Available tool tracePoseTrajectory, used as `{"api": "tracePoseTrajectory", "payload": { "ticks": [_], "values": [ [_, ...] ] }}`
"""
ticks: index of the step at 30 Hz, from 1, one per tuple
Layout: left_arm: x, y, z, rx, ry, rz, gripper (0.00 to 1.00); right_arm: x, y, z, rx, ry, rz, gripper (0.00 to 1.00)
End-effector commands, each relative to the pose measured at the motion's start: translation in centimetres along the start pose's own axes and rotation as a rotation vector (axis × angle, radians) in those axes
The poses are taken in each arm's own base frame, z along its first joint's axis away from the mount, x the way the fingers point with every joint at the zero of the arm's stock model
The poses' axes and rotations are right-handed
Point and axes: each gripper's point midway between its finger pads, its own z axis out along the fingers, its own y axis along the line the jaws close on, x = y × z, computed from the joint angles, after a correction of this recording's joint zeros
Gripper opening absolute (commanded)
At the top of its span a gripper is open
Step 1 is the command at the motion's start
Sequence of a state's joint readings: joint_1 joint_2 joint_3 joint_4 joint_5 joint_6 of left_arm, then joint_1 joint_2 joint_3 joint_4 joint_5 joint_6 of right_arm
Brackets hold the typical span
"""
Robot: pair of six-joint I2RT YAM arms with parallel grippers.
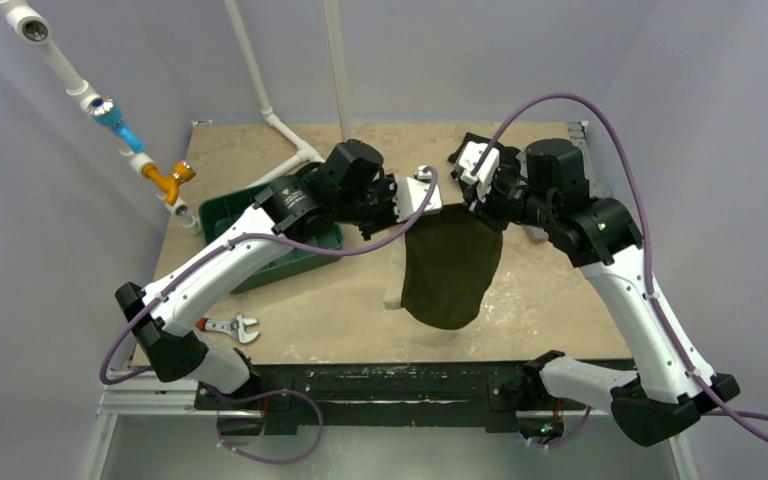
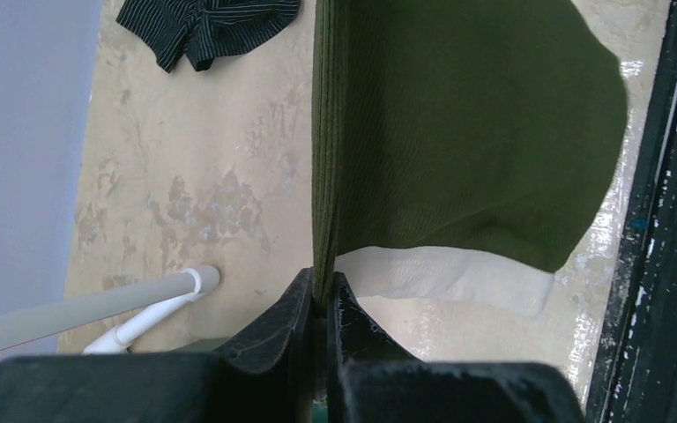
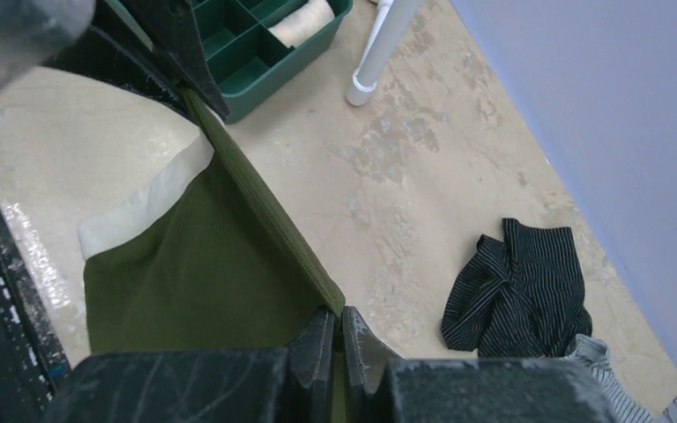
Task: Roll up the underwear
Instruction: Flatten out the underwear at the center of the board.
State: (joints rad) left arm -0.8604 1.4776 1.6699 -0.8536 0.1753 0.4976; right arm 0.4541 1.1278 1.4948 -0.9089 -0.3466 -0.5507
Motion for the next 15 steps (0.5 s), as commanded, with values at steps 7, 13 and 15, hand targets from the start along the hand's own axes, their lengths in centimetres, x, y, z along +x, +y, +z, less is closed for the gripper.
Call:
{"api": "tracePoseTrajectory", "payload": {
  "ticks": [7, 13, 15],
  "values": [
    [-0.8, 9.6, 2.6, -0.264, 0.086, -0.020, 0.00, -0.6, -8.1, 2.2, 0.299, 0.085, -0.032, 0.00],
    [-0.4, 10.3, 2.4, -0.322, 0.079, -0.006, 0.00, -0.7, -8.4, 2.7, 0.296, 0.087, -0.053, 0.00],
    [1.1, 8.5, 3.0, -0.303, 0.079, 0.019, 0.00, 1.1, -6.6, 3.1, 0.238, 0.100, -0.073, 0.00]
  ]
}}
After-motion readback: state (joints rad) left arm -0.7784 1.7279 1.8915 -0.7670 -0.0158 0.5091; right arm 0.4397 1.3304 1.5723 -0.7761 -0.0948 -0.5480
